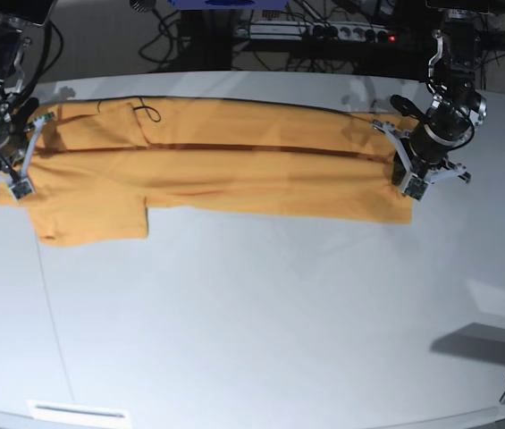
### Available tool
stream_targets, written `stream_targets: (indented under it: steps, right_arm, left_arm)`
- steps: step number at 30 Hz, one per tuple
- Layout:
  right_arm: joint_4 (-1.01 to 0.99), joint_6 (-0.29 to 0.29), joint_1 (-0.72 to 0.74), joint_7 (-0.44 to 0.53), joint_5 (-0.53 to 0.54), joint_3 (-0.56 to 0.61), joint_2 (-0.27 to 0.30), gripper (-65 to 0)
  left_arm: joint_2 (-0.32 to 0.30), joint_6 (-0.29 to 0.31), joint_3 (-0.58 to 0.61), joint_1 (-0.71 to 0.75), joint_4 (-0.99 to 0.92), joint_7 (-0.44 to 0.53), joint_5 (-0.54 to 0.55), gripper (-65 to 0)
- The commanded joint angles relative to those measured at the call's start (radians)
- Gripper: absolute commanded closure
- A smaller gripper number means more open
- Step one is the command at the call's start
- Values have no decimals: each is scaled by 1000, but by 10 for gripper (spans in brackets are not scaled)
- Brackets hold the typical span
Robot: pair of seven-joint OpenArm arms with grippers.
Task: Fold the T-shirt properly
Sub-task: 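Lower the folded half onto the shirt, aligning it with the collar edge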
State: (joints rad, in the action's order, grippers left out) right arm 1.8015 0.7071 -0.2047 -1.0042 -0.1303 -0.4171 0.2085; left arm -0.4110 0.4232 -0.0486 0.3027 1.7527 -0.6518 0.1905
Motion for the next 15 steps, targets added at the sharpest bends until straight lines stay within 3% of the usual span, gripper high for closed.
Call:
stream_targets:
  steps: [1,4,6,11,13,15]
  right_arm:
    - [13,-9,11,-2,-12,-9,12,-9]
    - [13,-9,4,-5,-12,-9,12,-17]
    - [13,-9,1,-5,-12,-9,12,-65]
    - [13,-9,-9,-5,-12,-35,10,-332]
    - [13,-9,-8,-5,-12,-58,10,-450]
    - [13,-9,-8,0,-12,-67,10,-528]
  left_arm:
    - [-21,-13,-9,-6,13,10,-10,0]
    - [-30,-13,-9,-6,13,10,-10,0]
    - [-35,-13,-7,-6,13,10,-10,0]
    - [-55,-13,-7,-6,13,10,-10,-27]
    - [-56,-13,-9,-9,13,10,-9,-89]
    - [-56,-13,-9,-10,14,10,-9,-170]
